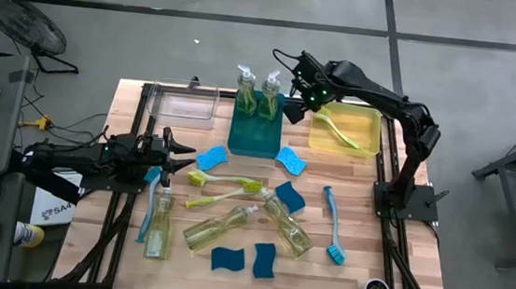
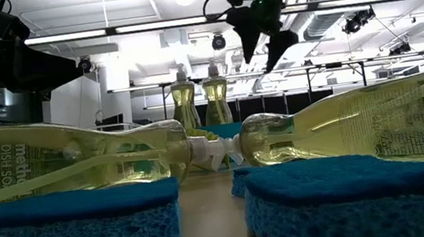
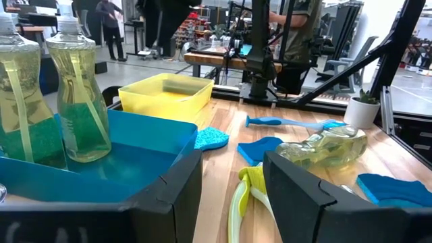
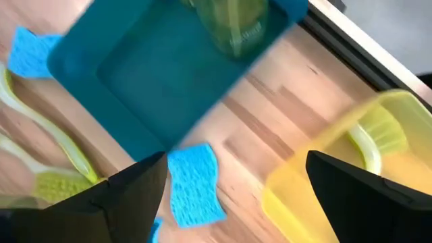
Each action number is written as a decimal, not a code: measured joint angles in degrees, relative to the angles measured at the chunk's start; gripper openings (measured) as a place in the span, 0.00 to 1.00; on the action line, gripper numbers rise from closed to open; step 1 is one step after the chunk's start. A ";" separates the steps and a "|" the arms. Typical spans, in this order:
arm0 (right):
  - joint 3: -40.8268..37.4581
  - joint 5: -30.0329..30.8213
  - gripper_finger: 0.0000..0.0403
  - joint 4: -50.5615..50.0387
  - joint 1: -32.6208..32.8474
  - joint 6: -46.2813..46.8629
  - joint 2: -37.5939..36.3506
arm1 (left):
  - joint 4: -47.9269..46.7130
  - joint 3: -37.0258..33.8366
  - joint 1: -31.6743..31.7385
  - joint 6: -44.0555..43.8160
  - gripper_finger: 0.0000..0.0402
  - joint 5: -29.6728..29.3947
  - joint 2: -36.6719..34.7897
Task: Pick & Place Kitchen Sink Supplies
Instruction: Put the blue dish brush into the yellow bin
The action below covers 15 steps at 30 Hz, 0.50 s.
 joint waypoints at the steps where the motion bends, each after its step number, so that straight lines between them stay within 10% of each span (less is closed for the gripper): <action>1: 0.00 0.40 0.86 -1.05 0.01 -0.02 -0.25 | -0.02 0.00 0.00 0.00 0.38 0.00 0.00; 15: 0.00 6.43 0.86 -9.62 6.90 -7.25 -4.12 | -0.02 0.00 0.00 0.00 0.38 0.00 -0.01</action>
